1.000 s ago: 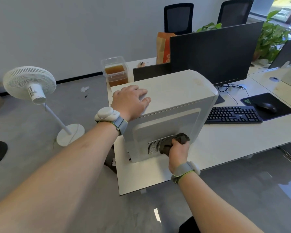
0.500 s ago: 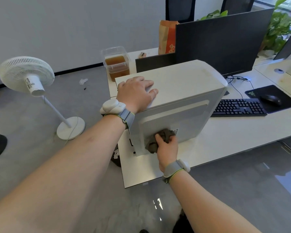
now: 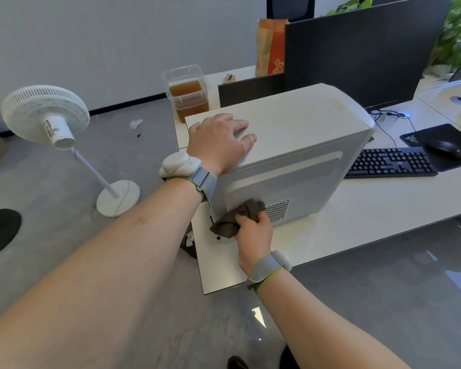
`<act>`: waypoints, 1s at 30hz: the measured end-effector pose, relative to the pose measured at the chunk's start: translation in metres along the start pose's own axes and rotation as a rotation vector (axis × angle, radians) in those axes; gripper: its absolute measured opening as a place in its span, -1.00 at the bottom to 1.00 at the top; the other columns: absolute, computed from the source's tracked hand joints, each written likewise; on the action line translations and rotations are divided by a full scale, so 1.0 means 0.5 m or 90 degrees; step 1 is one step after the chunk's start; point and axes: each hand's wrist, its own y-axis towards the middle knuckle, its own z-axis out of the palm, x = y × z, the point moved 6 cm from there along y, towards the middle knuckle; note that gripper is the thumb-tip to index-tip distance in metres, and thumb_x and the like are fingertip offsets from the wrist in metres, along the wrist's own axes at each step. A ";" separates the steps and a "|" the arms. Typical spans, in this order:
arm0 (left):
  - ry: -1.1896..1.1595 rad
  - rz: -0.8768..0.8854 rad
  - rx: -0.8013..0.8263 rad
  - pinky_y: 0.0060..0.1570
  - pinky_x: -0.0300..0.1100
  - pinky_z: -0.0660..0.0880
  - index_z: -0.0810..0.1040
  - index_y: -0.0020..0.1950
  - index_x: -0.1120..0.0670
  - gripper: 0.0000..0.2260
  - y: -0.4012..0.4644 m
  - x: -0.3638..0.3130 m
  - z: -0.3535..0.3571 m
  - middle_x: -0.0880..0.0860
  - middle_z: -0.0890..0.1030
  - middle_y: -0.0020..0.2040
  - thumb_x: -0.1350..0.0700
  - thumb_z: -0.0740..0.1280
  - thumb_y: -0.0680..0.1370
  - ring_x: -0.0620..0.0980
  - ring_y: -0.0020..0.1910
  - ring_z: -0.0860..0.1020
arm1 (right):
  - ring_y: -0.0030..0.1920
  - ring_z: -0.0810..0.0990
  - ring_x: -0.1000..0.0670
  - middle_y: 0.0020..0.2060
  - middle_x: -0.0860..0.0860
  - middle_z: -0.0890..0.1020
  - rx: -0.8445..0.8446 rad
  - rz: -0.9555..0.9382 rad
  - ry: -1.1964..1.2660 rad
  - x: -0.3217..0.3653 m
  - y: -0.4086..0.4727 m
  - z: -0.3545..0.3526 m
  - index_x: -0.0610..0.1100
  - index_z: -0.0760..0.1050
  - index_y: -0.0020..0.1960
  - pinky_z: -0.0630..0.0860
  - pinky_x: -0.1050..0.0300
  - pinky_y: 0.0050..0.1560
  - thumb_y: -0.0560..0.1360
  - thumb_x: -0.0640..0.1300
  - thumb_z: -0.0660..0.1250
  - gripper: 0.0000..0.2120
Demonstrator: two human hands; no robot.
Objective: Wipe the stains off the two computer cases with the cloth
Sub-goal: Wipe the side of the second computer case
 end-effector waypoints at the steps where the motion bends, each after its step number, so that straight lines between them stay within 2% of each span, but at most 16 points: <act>1: -0.003 -0.001 0.001 0.45 0.10 0.19 0.52 0.44 -0.24 -0.54 0.000 0.000 0.001 -0.08 0.44 0.51 -0.34 0.17 0.60 0.03 0.49 0.35 | -0.04 0.67 -0.09 -0.05 -0.05 0.71 -0.003 -0.030 -0.016 0.004 -0.005 0.001 -0.04 0.60 0.02 0.64 -0.06 0.10 0.49 -0.35 0.37 -0.77; 3: -0.005 -0.002 -0.001 0.45 0.10 0.19 0.52 0.44 -0.24 -0.55 0.001 0.001 0.000 -0.08 0.44 0.51 -0.34 0.17 0.60 0.03 0.49 0.36 | -0.07 0.68 -0.11 -0.07 -0.04 0.71 -0.020 -0.013 -0.027 -0.014 0.001 -0.008 -0.04 0.59 0.00 0.67 -0.04 0.02 0.50 -0.36 0.37 -0.77; 5: -0.005 -0.003 -0.002 0.45 0.10 0.19 0.52 0.44 -0.24 -0.55 0.000 0.000 -0.002 -0.08 0.44 0.51 -0.33 0.17 0.61 0.03 0.48 0.36 | -0.20 0.63 -0.17 -0.11 -0.13 0.64 -0.051 0.134 0.001 -0.057 0.016 -0.027 -0.08 0.54 0.01 0.67 -0.03 -0.25 0.54 -0.43 0.28 -0.74; 7: -0.006 -0.002 0.000 0.45 0.10 0.20 0.52 0.44 -0.23 -0.55 -0.002 -0.003 -0.002 -0.08 0.44 0.51 -0.33 0.18 0.61 0.03 0.48 0.36 | -0.24 0.58 -0.17 -0.08 -0.18 0.60 -0.092 0.272 -0.002 -0.084 0.018 -0.055 -0.14 0.53 0.14 0.56 0.09 -0.46 0.57 -0.42 0.26 -0.74; 9: -0.005 -0.003 -0.001 0.45 0.10 0.20 0.52 0.44 -0.23 -0.54 -0.002 -0.002 -0.002 -0.08 0.44 0.51 -0.34 0.17 0.60 0.03 0.48 0.36 | -0.26 0.57 -0.16 -0.06 -0.18 0.57 -0.084 0.308 -0.018 -0.087 0.024 -0.066 -0.19 0.46 0.15 0.53 0.16 -0.55 0.57 -0.37 0.27 -0.80; 11: -0.005 -0.005 0.001 0.46 0.11 0.21 0.52 0.44 -0.24 -0.54 -0.002 -0.001 -0.003 -0.08 0.44 0.52 -0.34 0.17 0.60 0.03 0.48 0.36 | -0.28 0.58 -0.10 -0.04 -0.16 0.57 -0.015 0.304 -0.013 -0.078 0.028 -0.045 -0.21 0.42 0.13 0.57 0.17 -0.50 0.57 -0.38 0.24 -0.83; 14: -0.005 -0.007 0.004 0.46 0.10 0.19 0.52 0.44 -0.24 -0.54 -0.001 -0.003 -0.003 -0.08 0.43 0.52 -0.34 0.17 0.60 0.03 0.49 0.36 | -0.40 0.66 -0.09 -0.26 -0.16 0.68 0.070 0.278 0.021 -0.045 0.010 0.009 -0.31 0.52 -0.02 0.61 0.13 -0.45 0.57 -0.46 0.17 -0.83; 17: -0.007 -0.007 0.006 0.46 0.10 0.19 0.52 0.44 -0.24 -0.54 0.000 0.000 -0.003 -0.08 0.43 0.52 -0.34 0.17 0.60 0.03 0.49 0.36 | -0.20 0.69 -0.19 -0.09 -0.23 0.65 0.104 0.267 0.076 -0.043 0.001 0.022 -0.27 0.51 0.08 0.70 -0.07 -0.17 0.52 -0.40 0.19 -0.80; 19: -0.006 -0.006 0.004 0.46 0.11 0.20 0.52 0.44 -0.24 -0.54 0.000 0.000 -0.002 -0.08 0.43 0.52 -0.35 0.17 0.60 0.03 0.49 0.36 | -0.18 0.64 -0.19 -0.13 -0.20 0.62 0.048 0.291 0.027 -0.071 0.001 -0.023 -0.21 0.51 0.00 0.64 -0.08 -0.10 0.39 -0.27 0.25 -0.81; 21: -0.008 -0.007 0.006 0.46 0.10 0.20 0.52 0.44 -0.24 -0.53 -0.001 -0.001 -0.001 -0.09 0.43 0.52 -0.35 0.17 0.60 0.03 0.49 0.36 | -0.32 0.52 -0.12 -0.27 -0.15 0.54 -0.040 0.321 0.005 -0.102 0.016 -0.080 -0.17 0.46 -0.16 0.51 0.07 -0.26 0.44 -0.18 0.20 -0.91; 23: -0.009 -0.007 0.006 0.46 0.10 0.19 0.52 0.44 -0.24 -0.53 -0.001 0.000 0.000 -0.09 0.43 0.52 -0.35 0.17 0.60 0.03 0.49 0.36 | -0.35 0.53 -0.14 -0.26 -0.19 0.57 -0.118 0.350 0.042 -0.128 0.040 -0.123 -0.19 0.48 -0.24 0.46 0.12 -0.39 0.55 -0.08 0.06 -0.67; 24: -0.008 -0.006 0.005 0.45 0.10 0.20 0.52 0.44 -0.24 -0.54 -0.001 0.000 0.000 -0.09 0.43 0.52 -0.35 0.17 0.60 0.03 0.49 0.36 | -0.23 0.61 -0.18 -0.13 -0.22 0.61 -0.170 0.366 0.082 -0.130 0.044 -0.137 -0.19 0.54 -0.13 0.50 0.08 -0.35 0.60 -0.03 0.01 -0.61; 25: -0.006 -0.004 0.003 0.45 0.11 0.21 0.53 0.44 -0.24 -0.54 -0.001 0.001 -0.001 -0.09 0.44 0.51 -0.35 0.17 0.60 0.03 0.48 0.36 | -0.04 0.65 -0.21 0.04 -0.20 0.61 -0.211 0.371 0.094 -0.133 0.052 -0.148 -0.14 0.54 0.09 0.56 0.01 -0.23 0.63 0.01 0.01 -0.62; 26: -0.004 -0.003 0.001 0.45 0.11 0.22 0.53 0.44 -0.24 -0.54 0.000 0.000 -0.002 -0.09 0.44 0.51 -0.35 0.17 0.60 0.03 0.48 0.37 | 0.10 0.63 -0.23 0.13 -0.16 0.58 -0.237 0.341 0.101 -0.119 0.056 -0.156 -0.06 0.46 0.27 0.57 -0.04 -0.13 0.65 0.01 0.05 -0.68; 28: -0.002 -0.002 0.003 0.45 0.11 0.22 0.52 0.44 -0.24 -0.53 0.000 0.000 -0.002 -0.09 0.44 0.51 -0.35 0.17 0.60 0.04 0.48 0.36 | 0.11 0.62 -0.27 0.14 -0.13 0.53 -0.249 0.234 0.083 -0.081 0.066 -0.157 0.03 0.31 0.38 0.60 -0.02 -0.20 0.64 -0.07 0.13 -0.69; 30: 0.001 0.000 0.006 0.45 0.11 0.22 0.52 0.44 -0.23 -0.53 0.000 -0.001 -0.001 -0.09 0.44 0.51 -0.35 0.16 0.60 0.04 0.48 0.36 | 0.13 0.61 -0.26 0.18 -0.14 0.52 -0.205 0.166 0.107 -0.052 0.076 -0.132 -0.01 0.31 0.38 0.64 0.00 -0.26 0.66 -0.12 0.18 -0.70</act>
